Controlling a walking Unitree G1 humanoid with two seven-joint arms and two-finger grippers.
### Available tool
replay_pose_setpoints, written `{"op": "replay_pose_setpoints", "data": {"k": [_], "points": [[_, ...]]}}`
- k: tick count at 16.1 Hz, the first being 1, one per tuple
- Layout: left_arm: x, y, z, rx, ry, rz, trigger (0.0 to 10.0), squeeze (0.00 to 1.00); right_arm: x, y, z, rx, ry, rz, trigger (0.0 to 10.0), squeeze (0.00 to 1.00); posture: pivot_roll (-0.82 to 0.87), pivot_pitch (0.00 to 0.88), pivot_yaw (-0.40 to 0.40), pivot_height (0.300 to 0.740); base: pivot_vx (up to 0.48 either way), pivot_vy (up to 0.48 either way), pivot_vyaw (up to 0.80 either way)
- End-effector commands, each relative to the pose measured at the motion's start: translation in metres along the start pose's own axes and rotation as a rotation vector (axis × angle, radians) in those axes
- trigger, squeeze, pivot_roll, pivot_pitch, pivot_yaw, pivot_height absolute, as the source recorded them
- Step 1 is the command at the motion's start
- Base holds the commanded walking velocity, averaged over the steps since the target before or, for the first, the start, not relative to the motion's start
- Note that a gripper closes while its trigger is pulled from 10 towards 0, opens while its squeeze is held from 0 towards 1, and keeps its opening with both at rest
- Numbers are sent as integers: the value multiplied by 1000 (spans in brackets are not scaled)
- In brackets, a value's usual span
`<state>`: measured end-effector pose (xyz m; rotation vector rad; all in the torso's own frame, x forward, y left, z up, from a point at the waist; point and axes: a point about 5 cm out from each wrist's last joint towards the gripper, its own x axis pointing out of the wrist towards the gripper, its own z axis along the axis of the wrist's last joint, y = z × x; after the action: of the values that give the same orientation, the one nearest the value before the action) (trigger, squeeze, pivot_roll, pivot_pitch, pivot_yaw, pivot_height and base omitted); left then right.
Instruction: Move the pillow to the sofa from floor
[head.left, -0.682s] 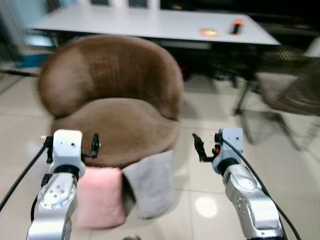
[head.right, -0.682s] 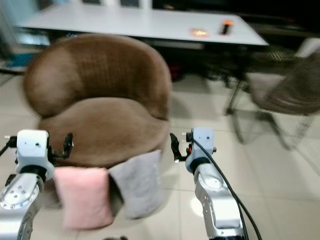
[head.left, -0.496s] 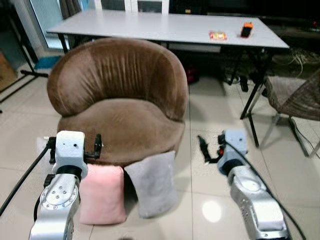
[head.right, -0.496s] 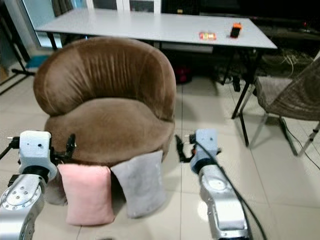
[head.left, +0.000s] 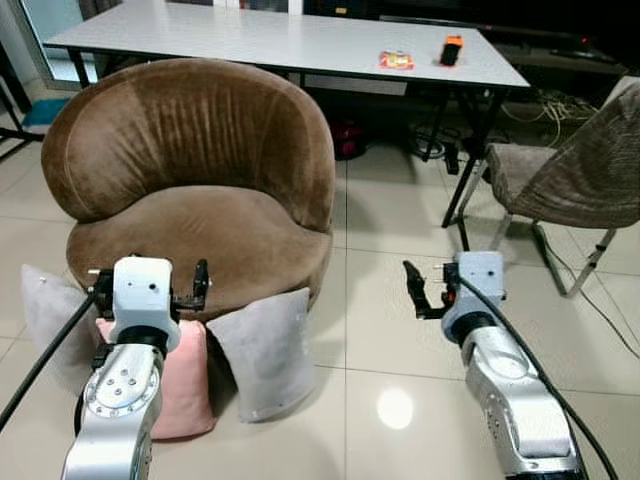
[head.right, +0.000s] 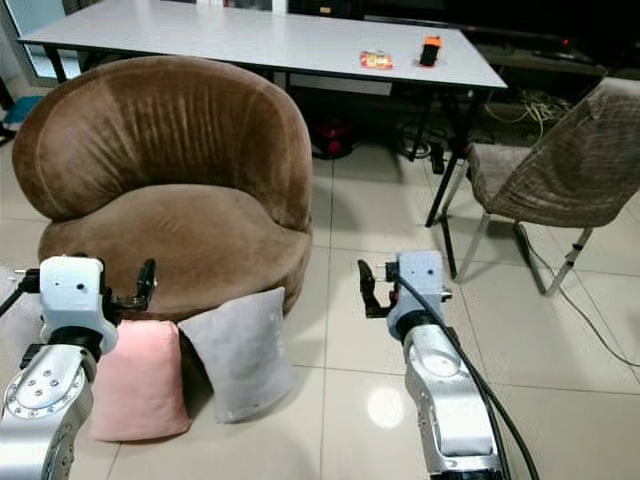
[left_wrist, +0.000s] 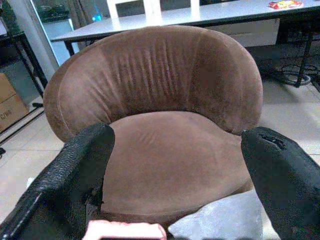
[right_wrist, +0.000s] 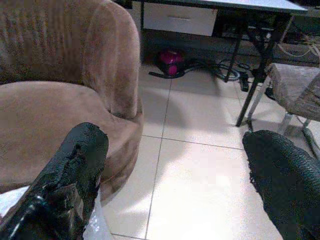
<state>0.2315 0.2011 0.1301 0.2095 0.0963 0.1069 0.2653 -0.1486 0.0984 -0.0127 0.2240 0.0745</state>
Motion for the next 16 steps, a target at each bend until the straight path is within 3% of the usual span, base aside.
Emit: {"op": "replay_pose_setpoints", "data": {"k": [1,6,8,12,14,16], "points": [[-1,2,3,2,-16,-3,10000,0,3,4,4,5,-16,16,10000,0,-64,0,-46,740,0,0,0],[-2,3,1,3,-21,-3,10000,0,5,-1,2,37,6,-13,10000,0,-62,0,-47,740,290,0,0],[-2,3,0,6,-19,-4,10000,0,6,-3,2,-9,1,-37,10000,0,-62,0,-49,740,307,0,0],[-1,3,0,9,-21,-4,10000,0,7,-6,3,37,-3,-64,10000,0,-64,0,-50,740,320,0,0],[-1,3,-1,10,-23,-4,10000,0,9,-6,5,3,-9,-45,10000,0,-65,0,-50,740,322,0,0],[-1,2,-1,12,-25,-6,10000,0,9,-5,4,45,-2,-41,10000,0,-64,0,-51,740,319,0,400]]}}
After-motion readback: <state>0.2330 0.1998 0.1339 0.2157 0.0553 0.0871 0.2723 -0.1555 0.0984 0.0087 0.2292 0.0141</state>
